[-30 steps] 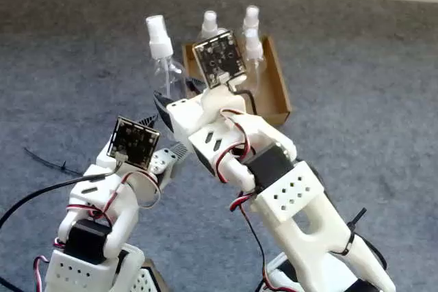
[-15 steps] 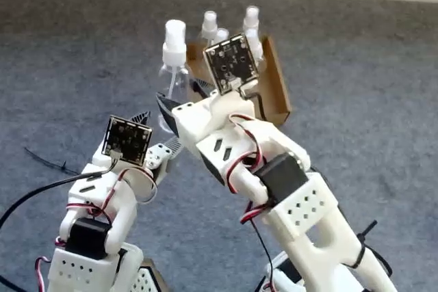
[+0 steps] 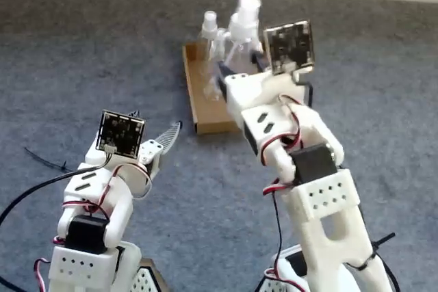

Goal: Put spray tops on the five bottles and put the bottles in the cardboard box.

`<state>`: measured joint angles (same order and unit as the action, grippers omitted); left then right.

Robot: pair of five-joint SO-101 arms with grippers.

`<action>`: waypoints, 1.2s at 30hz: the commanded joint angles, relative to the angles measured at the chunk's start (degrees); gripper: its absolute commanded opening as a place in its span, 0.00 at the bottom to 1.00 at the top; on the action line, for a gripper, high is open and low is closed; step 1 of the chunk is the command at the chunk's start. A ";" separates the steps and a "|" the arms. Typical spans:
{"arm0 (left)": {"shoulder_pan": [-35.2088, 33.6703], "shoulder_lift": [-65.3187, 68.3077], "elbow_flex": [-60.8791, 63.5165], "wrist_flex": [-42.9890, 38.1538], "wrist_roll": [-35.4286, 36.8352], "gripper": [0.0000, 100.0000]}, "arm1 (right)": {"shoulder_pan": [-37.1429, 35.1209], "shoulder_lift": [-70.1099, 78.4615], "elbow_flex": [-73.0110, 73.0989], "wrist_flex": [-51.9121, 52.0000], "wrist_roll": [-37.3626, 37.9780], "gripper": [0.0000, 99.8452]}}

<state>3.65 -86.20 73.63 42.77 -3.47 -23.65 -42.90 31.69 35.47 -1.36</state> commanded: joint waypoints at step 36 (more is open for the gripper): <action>-0.84 -0.57 1.27 -1.23 -0.53 0.27 | 3.03 22.20 27.91 -48.22 0.97 0.01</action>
<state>3.30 -86.11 75.12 42.77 -3.47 -18.20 -20.48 62.90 -11.56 -1.01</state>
